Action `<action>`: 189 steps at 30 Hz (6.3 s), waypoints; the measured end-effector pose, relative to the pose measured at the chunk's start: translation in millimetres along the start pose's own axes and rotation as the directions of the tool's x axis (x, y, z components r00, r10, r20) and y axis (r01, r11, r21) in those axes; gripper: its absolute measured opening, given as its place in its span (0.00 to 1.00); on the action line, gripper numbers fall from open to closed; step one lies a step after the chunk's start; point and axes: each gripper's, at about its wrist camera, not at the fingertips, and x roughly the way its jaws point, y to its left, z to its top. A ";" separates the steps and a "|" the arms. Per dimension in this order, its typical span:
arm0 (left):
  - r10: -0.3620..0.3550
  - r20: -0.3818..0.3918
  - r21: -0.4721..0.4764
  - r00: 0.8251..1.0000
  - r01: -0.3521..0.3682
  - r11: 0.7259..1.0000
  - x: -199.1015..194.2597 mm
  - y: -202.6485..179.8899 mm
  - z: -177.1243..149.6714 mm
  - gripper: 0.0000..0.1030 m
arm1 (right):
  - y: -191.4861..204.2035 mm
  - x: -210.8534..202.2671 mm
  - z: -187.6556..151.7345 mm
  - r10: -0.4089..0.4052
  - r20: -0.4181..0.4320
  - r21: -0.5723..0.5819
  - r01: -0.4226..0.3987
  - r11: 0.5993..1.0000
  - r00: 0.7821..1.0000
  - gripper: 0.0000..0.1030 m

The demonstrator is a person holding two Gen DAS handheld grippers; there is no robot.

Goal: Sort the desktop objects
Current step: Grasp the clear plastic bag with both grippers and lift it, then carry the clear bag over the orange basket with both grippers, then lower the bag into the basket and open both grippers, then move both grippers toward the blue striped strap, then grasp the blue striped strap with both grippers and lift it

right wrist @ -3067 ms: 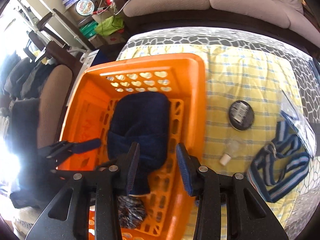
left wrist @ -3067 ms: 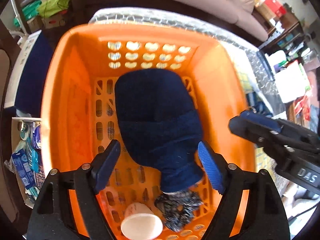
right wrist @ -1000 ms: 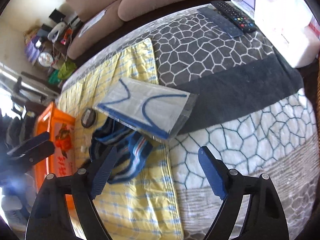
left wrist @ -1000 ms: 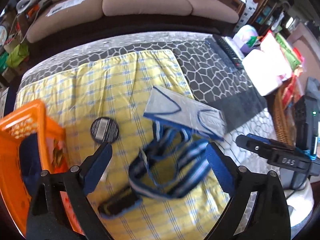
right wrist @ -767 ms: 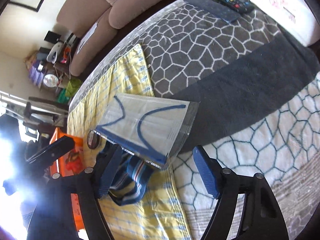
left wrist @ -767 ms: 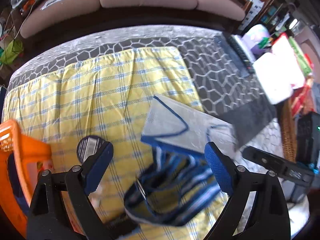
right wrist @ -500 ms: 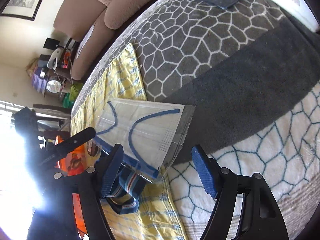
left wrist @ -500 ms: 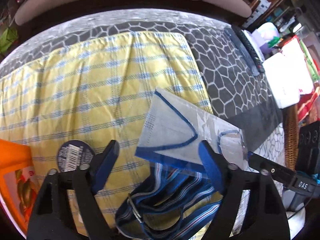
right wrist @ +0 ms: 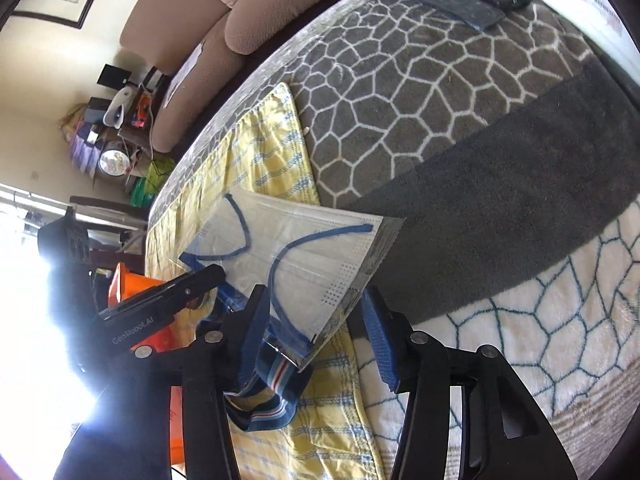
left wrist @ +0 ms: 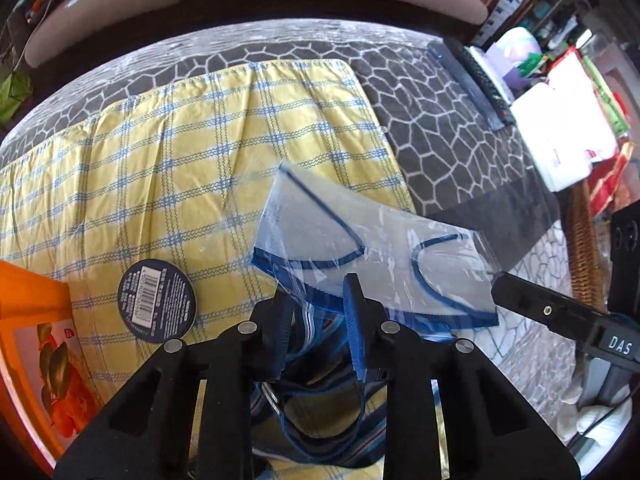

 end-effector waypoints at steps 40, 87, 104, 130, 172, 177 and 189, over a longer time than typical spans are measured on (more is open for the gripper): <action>-0.097 0.153 0.124 0.983 0.078 0.989 -221.7 18.2 -191.7 0.09 | 166.4 -46.9 -151.4 0.013 0.017 -0.187 -0.009 0.982 1.000 0.46; 0.059 0.147 -0.090 0.987 -0.046 0.995 -162.7 257.1 -193.3 0.09 | 348.0 160.1 -120.0 -0.083 -0.078 -0.392 0.046 0.919 0.994 0.46; 0.042 0.239 -0.188 0.970 0.003 0.982 -243.7 242.1 -212.5 0.39 | 344.0 78.3 -145.0 -0.117 -0.029 -0.430 0.093 0.898 0.993 0.66; -0.075 0.162 -0.001 0.984 0.076 0.997 -189.3 71.7 -184.7 0.66 | 155.6 -31.3 -125.0 -0.190 0.042 -0.237 0.194 0.952 0.981 0.79; 0.048 0.010 0.009 0.999 -0.048 0.999 2.9 3.3 -92.4 0.64 | 15.5 31.3 -56.7 0.301 0.058 0.120 -0.306 0.945 0.952 0.76; 0.039 -0.006 0.059 0.999 -0.038 0.998 9.3 -3.9 -94.9 0.16 | 19.9 39.6 -57.9 0.379 0.061 0.143 -0.384 0.912 0.923 0.76; -0.066 0.065 0.047 0.996 0.063 0.997 -44.3 -4.0 -102.2 0.05 | 60.8 26.7 -57.2 0.390 0.040 0.070 -0.392 0.917 0.920 0.76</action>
